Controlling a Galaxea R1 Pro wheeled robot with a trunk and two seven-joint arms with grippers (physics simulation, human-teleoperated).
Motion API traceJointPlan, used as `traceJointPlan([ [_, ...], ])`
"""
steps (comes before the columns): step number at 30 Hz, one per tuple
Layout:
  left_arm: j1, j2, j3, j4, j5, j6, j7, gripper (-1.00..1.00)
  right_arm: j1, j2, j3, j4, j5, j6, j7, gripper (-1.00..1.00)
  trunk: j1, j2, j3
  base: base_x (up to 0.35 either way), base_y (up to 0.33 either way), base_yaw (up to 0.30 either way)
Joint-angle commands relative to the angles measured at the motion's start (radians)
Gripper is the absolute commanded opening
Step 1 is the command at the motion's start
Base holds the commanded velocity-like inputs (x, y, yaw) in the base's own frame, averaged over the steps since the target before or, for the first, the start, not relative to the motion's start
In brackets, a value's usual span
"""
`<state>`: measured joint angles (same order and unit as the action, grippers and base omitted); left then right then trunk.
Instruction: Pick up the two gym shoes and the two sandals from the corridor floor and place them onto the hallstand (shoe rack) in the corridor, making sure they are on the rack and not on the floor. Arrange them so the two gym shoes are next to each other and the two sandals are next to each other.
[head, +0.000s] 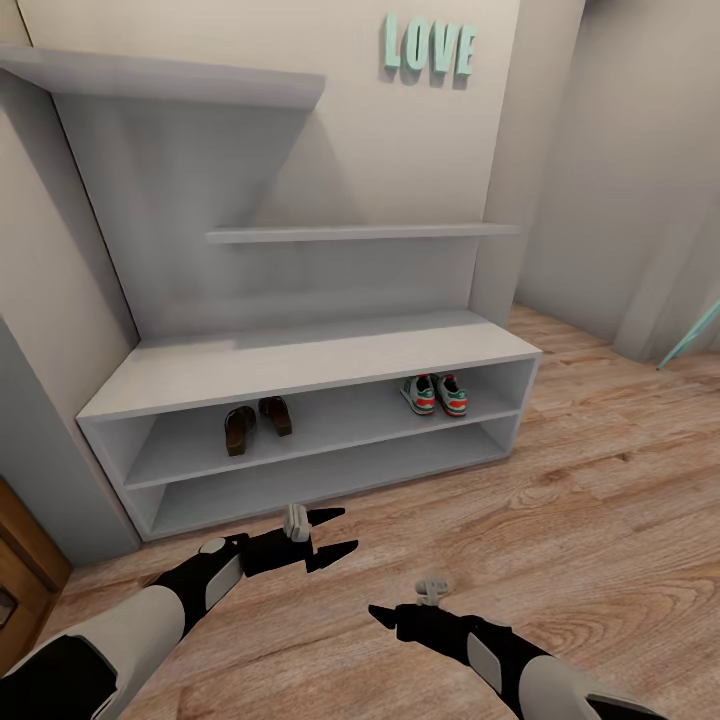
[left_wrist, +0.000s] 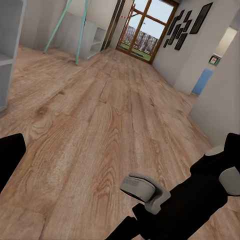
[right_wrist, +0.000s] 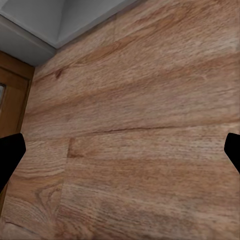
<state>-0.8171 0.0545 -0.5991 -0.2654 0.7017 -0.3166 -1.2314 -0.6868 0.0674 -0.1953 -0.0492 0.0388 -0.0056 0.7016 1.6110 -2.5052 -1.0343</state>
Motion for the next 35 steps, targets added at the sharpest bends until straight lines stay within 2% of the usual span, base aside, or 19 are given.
traceJointPlan([
  [1, -0.001, 0.001, -0.008, 0.0, 0.009, -0.006, -0.001, 1.0, 0.0, 0.0, -0.006, 0.0, 0.004, -0.001, 0.002, 1.0, 0.0, 0.0, -0.001, 0.0, 0.0, 0.0],
  [35, -0.001, 0.001, -0.008, -0.002, 0.01, -0.005, -0.005, 1.0, 0.0, 0.0, -0.006, 0.0, 0.004, -0.001, 0.002, 1.0, 0.0, 0.0, -0.001, 0.0, 0.0, 0.0],
])
